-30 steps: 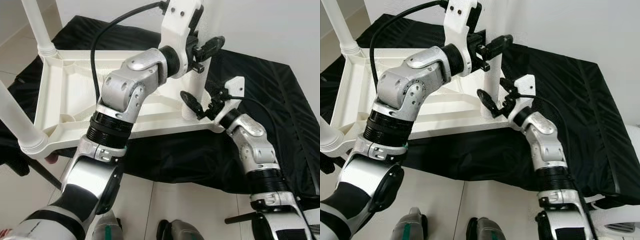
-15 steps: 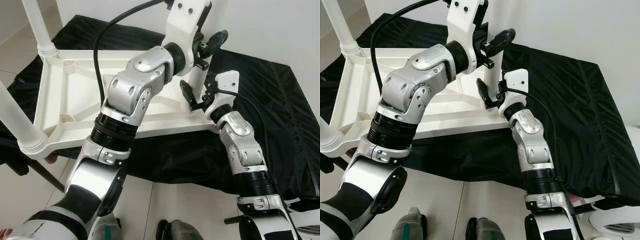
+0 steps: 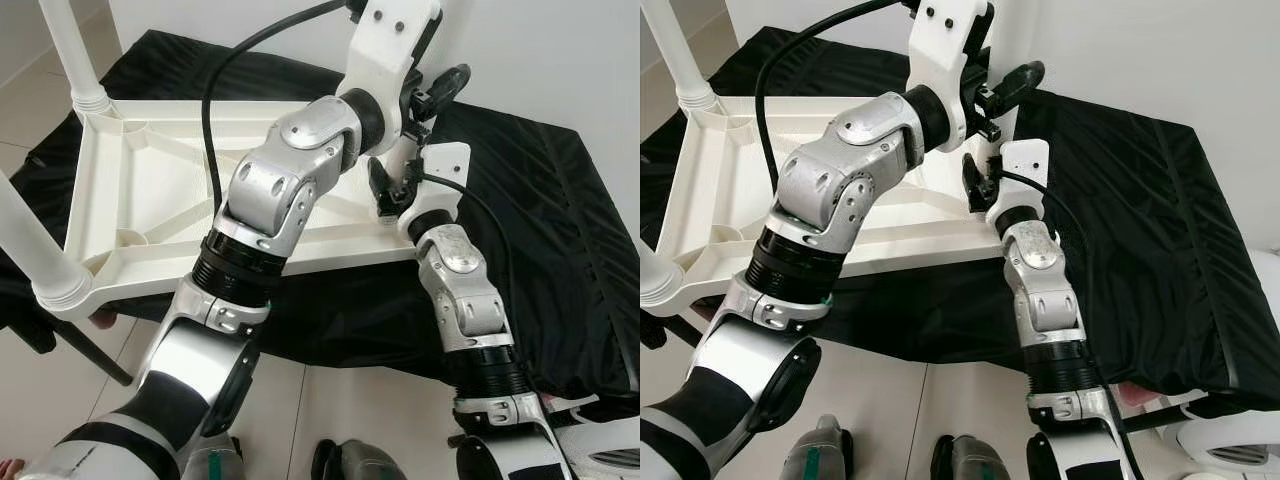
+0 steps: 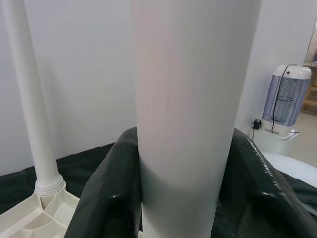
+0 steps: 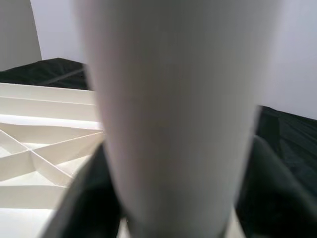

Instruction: Building children table

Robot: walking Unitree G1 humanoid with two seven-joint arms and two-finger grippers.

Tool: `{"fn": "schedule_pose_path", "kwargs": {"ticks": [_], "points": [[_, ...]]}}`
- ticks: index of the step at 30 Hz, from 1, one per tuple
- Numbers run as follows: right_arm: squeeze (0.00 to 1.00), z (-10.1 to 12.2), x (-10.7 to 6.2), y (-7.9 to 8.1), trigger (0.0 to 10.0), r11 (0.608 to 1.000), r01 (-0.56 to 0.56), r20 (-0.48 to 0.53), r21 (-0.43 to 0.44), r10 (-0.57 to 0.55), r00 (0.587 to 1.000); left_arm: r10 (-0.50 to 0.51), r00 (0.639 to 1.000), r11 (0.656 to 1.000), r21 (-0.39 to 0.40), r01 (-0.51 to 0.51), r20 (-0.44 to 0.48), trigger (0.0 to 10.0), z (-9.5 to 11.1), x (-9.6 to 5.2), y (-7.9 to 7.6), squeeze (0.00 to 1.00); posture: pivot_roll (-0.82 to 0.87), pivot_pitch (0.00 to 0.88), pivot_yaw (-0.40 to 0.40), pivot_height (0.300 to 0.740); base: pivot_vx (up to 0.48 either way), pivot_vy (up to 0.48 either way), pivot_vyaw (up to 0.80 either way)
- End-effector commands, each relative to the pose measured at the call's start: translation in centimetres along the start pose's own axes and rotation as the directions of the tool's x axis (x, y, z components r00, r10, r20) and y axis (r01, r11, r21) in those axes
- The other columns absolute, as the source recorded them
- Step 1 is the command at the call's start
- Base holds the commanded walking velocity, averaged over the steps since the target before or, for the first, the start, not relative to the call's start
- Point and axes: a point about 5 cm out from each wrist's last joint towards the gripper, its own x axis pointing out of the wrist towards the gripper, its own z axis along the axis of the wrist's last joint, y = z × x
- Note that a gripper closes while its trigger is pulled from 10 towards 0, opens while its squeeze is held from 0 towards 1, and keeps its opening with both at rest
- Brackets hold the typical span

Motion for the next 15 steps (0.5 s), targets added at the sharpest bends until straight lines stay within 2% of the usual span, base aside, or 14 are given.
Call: {"fn": "schedule_pose_path", "kwargs": {"ticks": [1,8,9,11,12,13,15], "points": [[0.0,0.4,-0.1,-0.9,10.0,0.998,0.057,0.004,-0.022,-0.057,0.998,0.018,1.0,0.999,0.033,-0.019,0.018,10.0,0.6,0.2,-0.5,0.0,0.05,0.022,-0.126,0.74,0.0,0.0,0.0],[0.0,1.3,0.1,-0.7,10.0,0.997,0.067,0.024,-0.026,-0.066,0.998,0.009,1.0,0.999,0.036,-0.01,0.017,10.0,0.4,0.3,-0.8,0.0,0.05,0.014,-0.13,0.74,0.0,0.0,0.0],[0.06,1.3,0.1,-0.6,10.0,0.998,0.062,0.022,-0.019,-0.061,0.998,0.008,1.0,0.999,0.035,-0.009,0.018,10.0,0.4,0.3,-0.9,0.0,0.05,0.014,-0.13,0.74,0.0,0.0,0.0],[0.06,1.3,0.1,-0.6,10.0,0.998,0.062,0.022,-0.019,-0.061,0.998,0.008,1.0,0.999,0.035,-0.009,0.018,10.0,0.4,0.3,-0.9,0.0,0.05,0.014,-0.13,0.74,0.0,0.0,0.0],[0.89,1.4,0.0,-0.6,10.0,0.998,0.063,0.025,-0.023,-0.062,0.998,0.008,1.0,0.999,0.036,-0.008,0.018,10.0,0.4,0.3,-0.9,0.0,0.05,0.013,-0.131,0.74,0.0,0.0,0.0],[0.83,1.4,0.0,-0.7,10.0,0.997,0.067,0.029,-0.029,-0.066,0.997,0.007,1.0,0.999,0.036,-0.008,0.019,10.0,0.4,0.3,-0.9,0.0,0.05,0.012,-0.13,0.74,0.0,0.0,0.0],[0.83,1.4,0.0,-0.7,10.0,0.997,0.067,0.029,-0.029,-0.066,0.997,0.007,1.0,0.999,0.036,-0.008,0.019,10.0,0.4,0.3,-0.9,0.0,0.05,0.012,-0.13,0.74,0.0,0.0,0.0]]}}
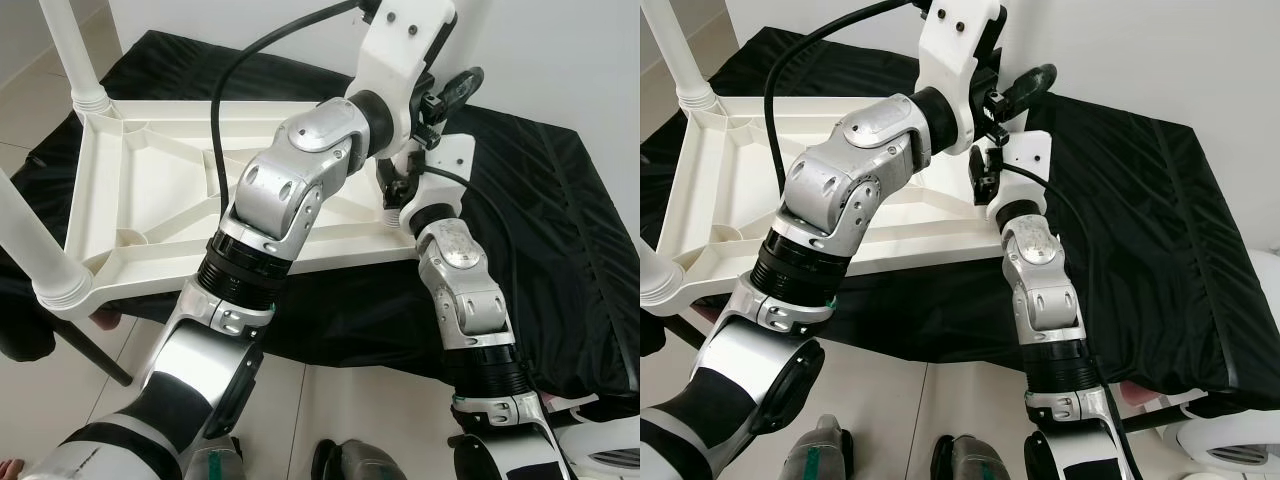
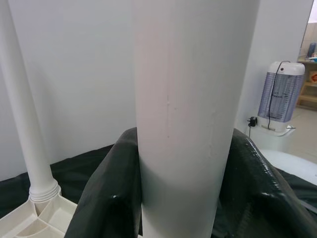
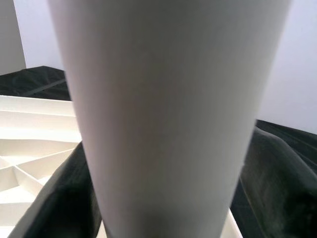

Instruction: Building children table

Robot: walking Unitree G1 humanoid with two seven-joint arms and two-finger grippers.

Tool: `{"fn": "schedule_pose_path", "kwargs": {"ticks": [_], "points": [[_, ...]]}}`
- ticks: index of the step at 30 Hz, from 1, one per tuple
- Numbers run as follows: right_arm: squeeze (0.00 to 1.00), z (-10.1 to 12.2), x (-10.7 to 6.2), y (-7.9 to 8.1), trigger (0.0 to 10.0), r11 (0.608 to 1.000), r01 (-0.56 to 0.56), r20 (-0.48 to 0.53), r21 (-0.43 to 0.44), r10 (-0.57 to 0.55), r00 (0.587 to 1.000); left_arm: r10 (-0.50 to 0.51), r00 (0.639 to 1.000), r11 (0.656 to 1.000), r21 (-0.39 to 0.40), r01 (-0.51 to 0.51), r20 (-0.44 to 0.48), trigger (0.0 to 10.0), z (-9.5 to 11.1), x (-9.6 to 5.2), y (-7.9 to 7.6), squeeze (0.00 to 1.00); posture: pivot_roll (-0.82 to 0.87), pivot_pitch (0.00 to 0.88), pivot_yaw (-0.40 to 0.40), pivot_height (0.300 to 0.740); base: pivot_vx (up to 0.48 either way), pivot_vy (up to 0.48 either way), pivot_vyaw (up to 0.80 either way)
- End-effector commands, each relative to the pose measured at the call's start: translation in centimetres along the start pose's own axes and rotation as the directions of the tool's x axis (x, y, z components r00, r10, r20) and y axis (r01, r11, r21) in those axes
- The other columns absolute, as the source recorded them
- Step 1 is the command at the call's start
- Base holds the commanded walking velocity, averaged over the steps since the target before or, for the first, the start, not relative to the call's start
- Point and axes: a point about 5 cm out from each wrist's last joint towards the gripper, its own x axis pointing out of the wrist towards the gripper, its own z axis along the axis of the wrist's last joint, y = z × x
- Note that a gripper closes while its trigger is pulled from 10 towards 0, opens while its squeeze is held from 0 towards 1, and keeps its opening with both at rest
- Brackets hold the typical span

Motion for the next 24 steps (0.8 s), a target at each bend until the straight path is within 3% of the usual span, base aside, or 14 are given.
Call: {"fn": "schedule_pose_path", "kwargs": {"ticks": [1,12,13,15,16,17,18,24], "points": [[0.0,0.33,-0.03,-0.4,10.0,1.0,0.021,0.008,-0.012,-0.021,1.0,0.013,1.0,1.0,0.016,-0.013,0.023,10.0,0.46,0.12,-0.45,0.0,0.05,0.012,-0.13,0.74,0.0,0.0,0.0],[0.0,0.64,-0.19,-0.33,10.0,0.999,0.023,0.013,-0.03,-0.022,1.0,0.008,1.0,1.0,0.015,-0.008,0.029,10.0,0.63,0.2,-0.53,0.0,0.05,0.016,-0.13,0.74,0.0,0.0,0.0],[0.0,0.73,-0.21,-0.34,7.9,0.999,0.02,0.015,-0.033,-0.02,1.0,0.007,1.0,1.0,0.015,-0.008,0.029,10.0,0.64,0.22,-0.55,0.0,0.05,0.018,-0.131,0.74,0.0,0.0,0.0],[0.0,0.8,-0.22,-0.34,7.9,0.999,0.019,0.018,-0.034,-0.018,1.0,0.007,1.0,1.0,0.016,-0.007,0.03,10.0,0.65,0.22,-0.56,0.0,0.04,0.019,-0.131,0.74,0.0,0.0,0.0],[0.0,0.86,-0.25,-0.36,2.3,0.999,0.019,0.02,-0.036,-0.018,1.0,0.007,1.0,1.0,0.016,-0.007,0.03,10.0,0.66,0.23,-0.59,0.0,0.05,0.019,-0.132,0.74,0.0,0.0,0.0],[0.0,0.86,-0.25,-0.36,2.3,0.999,0.019,0.02,-0.036,-0.018,1.0,0.007,1.0,1.0,0.016,-0.007,0.03,10.0,0.66,0.23,-0.59,0.0,0.05,0.019,-0.132,0.74,0.0,0.0,0.0],[0.0,0.86,-0.29,-0.43,0.0,0.999,0.025,0.017,-0.026,-0.025,1.0,0.006,0.999,1.0,0.017,-0.007,0.032,10.0,0.71,0.25,-0.64,0.0,0.04,0.02,-0.132,0.74,0.0,0.0,0.0],[0.0,0.74,-0.32,-0.54,0.0,0.999,0.038,0.004,-0.014,-0.038,0.999,0.012,0.999,1.0,0.024,-0.013,0.036,10.0,0.84,0.26,-0.52,0.0,0.04,0.023,-0.132,0.74,0.0,0.0,0.0]]}}
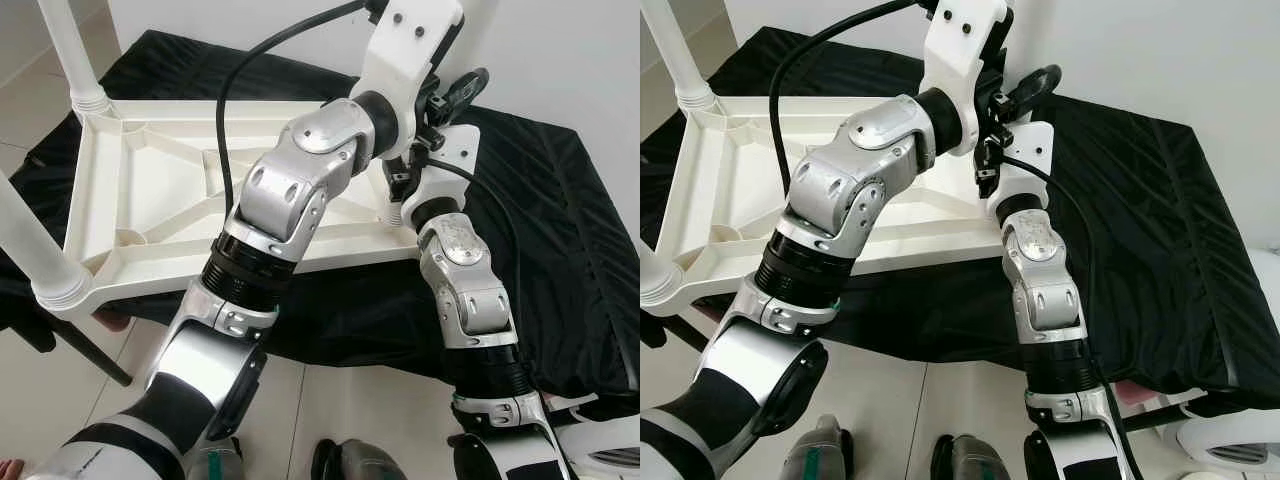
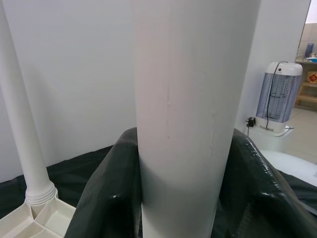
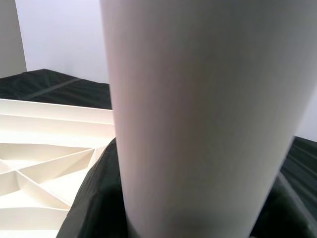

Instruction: Building children table

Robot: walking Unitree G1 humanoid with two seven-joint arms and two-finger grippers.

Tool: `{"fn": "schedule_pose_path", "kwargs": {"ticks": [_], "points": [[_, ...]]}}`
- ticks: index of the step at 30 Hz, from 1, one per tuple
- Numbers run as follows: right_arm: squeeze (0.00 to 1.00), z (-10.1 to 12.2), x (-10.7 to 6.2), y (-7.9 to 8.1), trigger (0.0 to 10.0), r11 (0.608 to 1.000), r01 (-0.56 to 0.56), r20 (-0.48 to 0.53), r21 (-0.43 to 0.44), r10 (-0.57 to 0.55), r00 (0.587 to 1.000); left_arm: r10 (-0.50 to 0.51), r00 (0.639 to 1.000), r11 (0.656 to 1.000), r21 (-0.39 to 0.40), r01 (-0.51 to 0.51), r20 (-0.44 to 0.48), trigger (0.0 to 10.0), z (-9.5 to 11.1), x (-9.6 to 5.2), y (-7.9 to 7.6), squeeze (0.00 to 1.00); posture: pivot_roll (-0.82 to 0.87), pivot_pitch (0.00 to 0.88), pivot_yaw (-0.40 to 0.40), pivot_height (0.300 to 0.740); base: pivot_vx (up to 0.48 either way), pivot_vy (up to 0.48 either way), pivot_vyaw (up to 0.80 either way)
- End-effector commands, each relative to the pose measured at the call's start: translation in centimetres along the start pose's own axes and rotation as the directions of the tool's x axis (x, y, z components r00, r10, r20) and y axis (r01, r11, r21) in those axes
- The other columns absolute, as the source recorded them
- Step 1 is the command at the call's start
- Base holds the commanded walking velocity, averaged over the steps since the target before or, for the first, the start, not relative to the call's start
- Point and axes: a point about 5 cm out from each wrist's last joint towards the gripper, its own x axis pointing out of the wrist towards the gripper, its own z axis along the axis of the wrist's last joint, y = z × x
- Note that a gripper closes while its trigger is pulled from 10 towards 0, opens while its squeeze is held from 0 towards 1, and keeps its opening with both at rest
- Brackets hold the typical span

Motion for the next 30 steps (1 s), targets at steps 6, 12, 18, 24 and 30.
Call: {"fn": "schedule_pose_path", "kwargs": {"ticks": [6,12,18,24,30], "points": [[0.0,-0.2,-0.1,-1.1,0.0,0.998,0.065,-0.024,0.0,-0.065,0.998,0.008,0.999,1.0,0.006,-0.008,0.05,10.0,1.1,0.0,-0.3,0.9,0.04,0.029,-0.13,0.74,0.0,0.0,0.0],[0.0,-0.4,0.0,-1.7,10.0,0.994,0.105,-0.028,-0.019,-0.105,0.994,-0.03,0.984,0.989,-0.136,0.055,0.175,10.0,2.7,-0.5,-0.3,1.0,0.04,0.036,-0.127,0.74,0.0,0.0,0.0],[0.0,-0.7,0.1,-2.1,10.0,0.992,0.123,-0.037,-0.01,-0.124,0.992,-0.007,0.976,0.982,-0.181,0.047,0.216,10.0,3.4,-0.8,0.1,1.0,0.04,0.038,-0.126,0.74,0.0,0.0,0.0],[0.0,-1.1,0.1,-3.9,10.0,0.983,0.183,-0.05,-0.012,-0.183,0.982,0.108,0.956,0.965,-0.259,-0.036,0.271,10.0,3.4,-2.9,2.6,0.0,0.04,0.046,-0.121,0.74,0.0,0.0,0.0],[0.0,-0.9,0.1,-5.5,10.0,0.975,0.221,-0.039,-0.012,-0.221,0.975,0.203,0.968,0.96,-0.223,-0.167,0.148,10.0,0.3,-3.7,3.5,0.0,0.03,0.044,-0.12,0.74,0.0,0.0,0.0]]}}
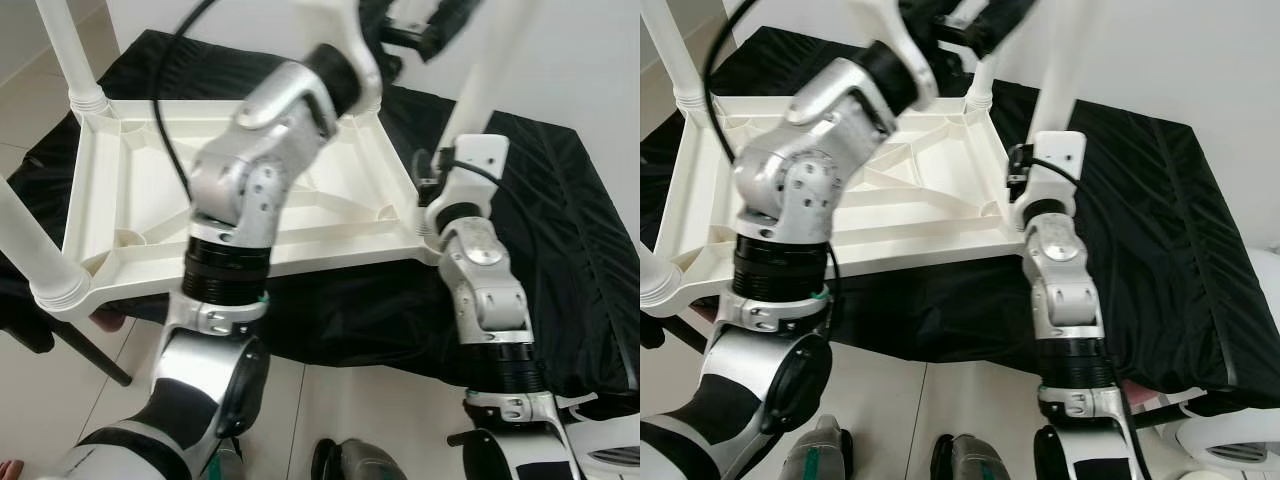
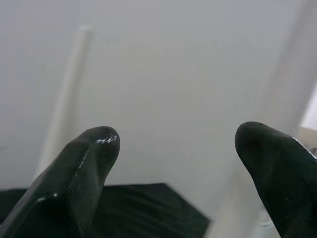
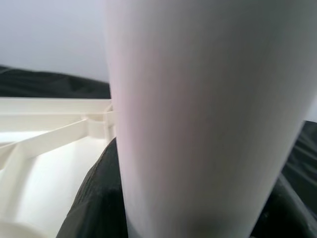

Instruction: Building children table

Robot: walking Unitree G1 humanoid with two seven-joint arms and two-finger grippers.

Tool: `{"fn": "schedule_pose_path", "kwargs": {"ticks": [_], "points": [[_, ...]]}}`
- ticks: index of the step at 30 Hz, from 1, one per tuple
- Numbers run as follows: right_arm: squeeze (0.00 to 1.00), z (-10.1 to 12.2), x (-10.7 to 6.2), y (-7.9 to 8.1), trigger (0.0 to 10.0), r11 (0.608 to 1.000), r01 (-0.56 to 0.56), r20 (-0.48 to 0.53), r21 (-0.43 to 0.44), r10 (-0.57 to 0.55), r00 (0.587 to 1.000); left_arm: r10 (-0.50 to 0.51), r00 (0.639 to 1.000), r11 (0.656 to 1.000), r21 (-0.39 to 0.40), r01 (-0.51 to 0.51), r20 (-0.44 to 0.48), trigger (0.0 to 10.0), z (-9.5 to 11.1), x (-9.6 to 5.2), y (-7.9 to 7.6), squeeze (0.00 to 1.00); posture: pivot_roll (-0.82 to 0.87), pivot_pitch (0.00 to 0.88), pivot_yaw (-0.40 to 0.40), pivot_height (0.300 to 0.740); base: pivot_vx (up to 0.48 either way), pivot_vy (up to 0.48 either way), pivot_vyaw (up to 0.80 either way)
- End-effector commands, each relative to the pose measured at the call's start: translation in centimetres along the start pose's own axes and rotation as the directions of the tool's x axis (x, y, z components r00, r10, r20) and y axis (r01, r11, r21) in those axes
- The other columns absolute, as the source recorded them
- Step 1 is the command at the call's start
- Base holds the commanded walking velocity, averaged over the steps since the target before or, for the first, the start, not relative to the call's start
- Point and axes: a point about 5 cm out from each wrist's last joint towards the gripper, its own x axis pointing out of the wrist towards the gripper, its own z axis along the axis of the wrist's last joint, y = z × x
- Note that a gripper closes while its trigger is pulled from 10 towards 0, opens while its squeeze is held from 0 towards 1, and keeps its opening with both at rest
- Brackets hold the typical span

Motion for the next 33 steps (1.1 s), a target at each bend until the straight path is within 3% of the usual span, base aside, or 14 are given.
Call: {"fn": "schedule_pose_path", "kwargs": {"ticks": [1,3,5,9,13,17,21,23,24,26,28,30,32,33], "points": [[0.0,0.4,0.3,-0.7,10.0,1.0,0.023,0.019,0.007,-0.023,1.0,0.006,1.0,1.0,0.021,-0.005,-0.029,10.0,-0.6,0.1,-0.3,0.0,0.03,0.044,-0.12,0.74,0.0,0.0,0.0],[0.0,0.5,0.5,-2.2,10.0,0.999,0.045,0.03,-0.021,-0.045,0.999,0.077,0.987,0.993,0.101,-0.063,-0.138,10.0,-3.6,-0.8,0.4,0.0,0.03,0.04,-0.119,0.74,0.0,0.0,0.0],[0.0,0.5,0.5,-2.2,10.0,0.999,0.045,0.03,-0.021,-0.045,0.999,0.077,0.987,0.993,0.101,-0.063,-0.138,10.0,-3.6,-0.8,0.4,0.0,0.03,0.04,-0.119,0.74,0.0,0.0,0.0],[0.0,0.6,0.7,-3.1,10.0,0.998,0.063,0.036,-0.03,-0.062,0.997,0.093,0.975,0.987,0.148,-0.063,-0.204,10.0,-5.8,-1.6,0.5,0.0,0.03,0.036,-0.118,0.74,0.0,0.0,0.0],[0.0,0.7,0.8,-3.6,10.0,0.996,0.075,0.044,-0.044,-0.073,0.996,0.066,0.953,0.985,0.17,-0.016,-0.296,10.0,-8.2,-2.3,0.2,0.0,0.03,0.034,-0.117,0.74,0.0,0.0,0.0],[0.0,0.8,0.9,-3.9,10.0,0.994,0.092,0.059,-0.057,-0.088,0.994,0.038,0.917,0.956,0.281,0.082,-0.398,10.0,-10.8,-2.8,-0.5,0.0,0.03,0.03,-0.117,0.74,0.0,0.0,0.0],[0.0,0.8,0.9,-3.9,10.0,0.994,0.093,0.06,-0.057,-0.09,0.994,0.034,0.911,0.95,0.297,0.099,-0.411,10.0,-11.2,-2.9,-0.6,0.0,0.03,0.03,-0.117,0.74,0.0,0.0,0.0],[0.0,0.7,1.0,-3.8,10.0,0.995,0.085,0.056,-0.05,-0.082,0.995,0.012,0.893,0.937,0.318,0.147,-0.449,10.0,-12.5,-3.1,-1.3,0.0,0.03,0.027,-0.118,0.74,0.0,0.0,0.0],[0.0,0.7,1.0,-3.7,10.0,0.996,0.066,0.06,-0.055,-0.063,0.996,-0.034,0.849,0.911,0.332,0.244,-0.528,10.0,-15.3,-3.3,-3.1,0.0,0.03,0.018,-0.114,0.74,0.0,0.0,0.0],[0.0,0.7,1.0,-3.7,10.0,0.996,0.066,0.06,-0.055,-0.063,0.996,-0.034,0.849,0.911,0.332,0.244,-0.528,10.0,-15.3,-3.3,-3.1,0.0,0.03,0.018,-0.114,0.74,0.0,0.0,0.0],[0.0,0.7,1.0,-3.6,10.0,0.997,0.056,0.063,-0.06,-0.052,0.997,-0.077,0.819,0.893,0.325,0.31,-0.569,10.0,-17.0,-3.4,-4.3,0.0,0.03,0.017,-0.114,0.74,0.0,0.0,0.0],[0.0,0.7,1.0,-3.6,10.0,0.997,0.056,0.063,-0.06,-0.052,0.997,-0.077,0.819,0.893,0.325,0.31,-0.569,10.0,-17.0,-3.4,-4.3,0.0,0.03,0.017,-0.114,0.74,0.0,0.0,0.0],[0.0,0.7,1.1,-3.5,10.0,0.997,0.048,0.066,-0.061,-0.043,0.997,-0.132,0.782,0.871,0.306,0.385,-0.609,10.0,-18.5,-3.4,-5.8,0.0,0.03,0.021,-0.112,0.74,0.0,0.0,0.0],[0.0,0.7,1.1,-3.5,10.0,0.997,0.048,0.066,-0.061,-0.043,0.997,-0.132,0.782,0.871,0.306,0.385,-0.609,10.0,-18.5,-3.4,-5.8,0.0,0.03,0.021,-0.112,0.74,0.0,0.0,0.0]]}}
